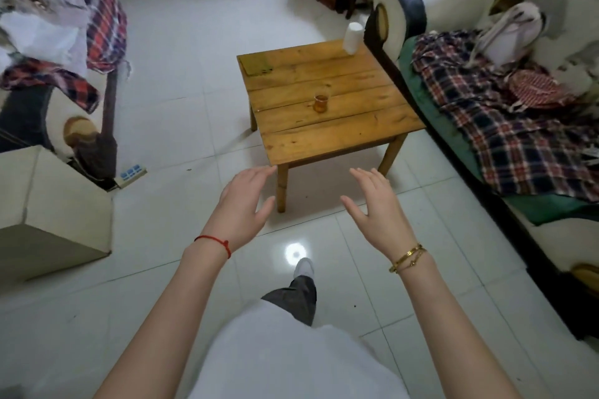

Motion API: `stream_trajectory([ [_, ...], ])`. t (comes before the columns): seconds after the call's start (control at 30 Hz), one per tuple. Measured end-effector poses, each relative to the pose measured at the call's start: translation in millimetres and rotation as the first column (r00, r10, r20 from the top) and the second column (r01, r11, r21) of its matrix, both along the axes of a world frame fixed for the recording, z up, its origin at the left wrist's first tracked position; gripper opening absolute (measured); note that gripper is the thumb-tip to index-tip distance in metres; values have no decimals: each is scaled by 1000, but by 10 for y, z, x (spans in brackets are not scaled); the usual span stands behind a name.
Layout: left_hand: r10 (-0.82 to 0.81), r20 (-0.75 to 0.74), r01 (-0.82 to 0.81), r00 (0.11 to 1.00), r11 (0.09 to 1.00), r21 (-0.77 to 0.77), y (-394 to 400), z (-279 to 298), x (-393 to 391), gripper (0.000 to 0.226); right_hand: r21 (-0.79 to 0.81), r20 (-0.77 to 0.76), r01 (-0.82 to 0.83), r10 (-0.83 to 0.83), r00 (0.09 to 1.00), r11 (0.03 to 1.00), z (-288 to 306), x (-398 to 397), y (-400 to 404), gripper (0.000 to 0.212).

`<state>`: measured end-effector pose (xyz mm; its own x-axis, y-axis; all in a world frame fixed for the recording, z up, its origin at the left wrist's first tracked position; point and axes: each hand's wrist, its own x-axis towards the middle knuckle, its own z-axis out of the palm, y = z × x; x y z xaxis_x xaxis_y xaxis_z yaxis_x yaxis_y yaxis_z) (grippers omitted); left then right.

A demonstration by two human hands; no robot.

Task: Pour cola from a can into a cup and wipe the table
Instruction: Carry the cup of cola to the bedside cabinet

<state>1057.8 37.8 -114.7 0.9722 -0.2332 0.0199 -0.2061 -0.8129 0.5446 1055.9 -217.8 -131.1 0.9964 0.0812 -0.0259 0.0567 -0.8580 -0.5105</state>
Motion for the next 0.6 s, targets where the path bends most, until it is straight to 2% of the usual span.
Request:
stream_trajectory([
  [0.3, -56, 36, 55, 998, 998, 14, -600, 143, 1705, 51, 30, 19, 50, -50, 999, 998, 187, 1575, -657, 59],
  [0.6, -15, 7, 15, 1000, 1000, 26, -1033, 13, 2829, 53, 104, -32, 38, -35, 999, 994, 42, 2702, -1109, 60],
])
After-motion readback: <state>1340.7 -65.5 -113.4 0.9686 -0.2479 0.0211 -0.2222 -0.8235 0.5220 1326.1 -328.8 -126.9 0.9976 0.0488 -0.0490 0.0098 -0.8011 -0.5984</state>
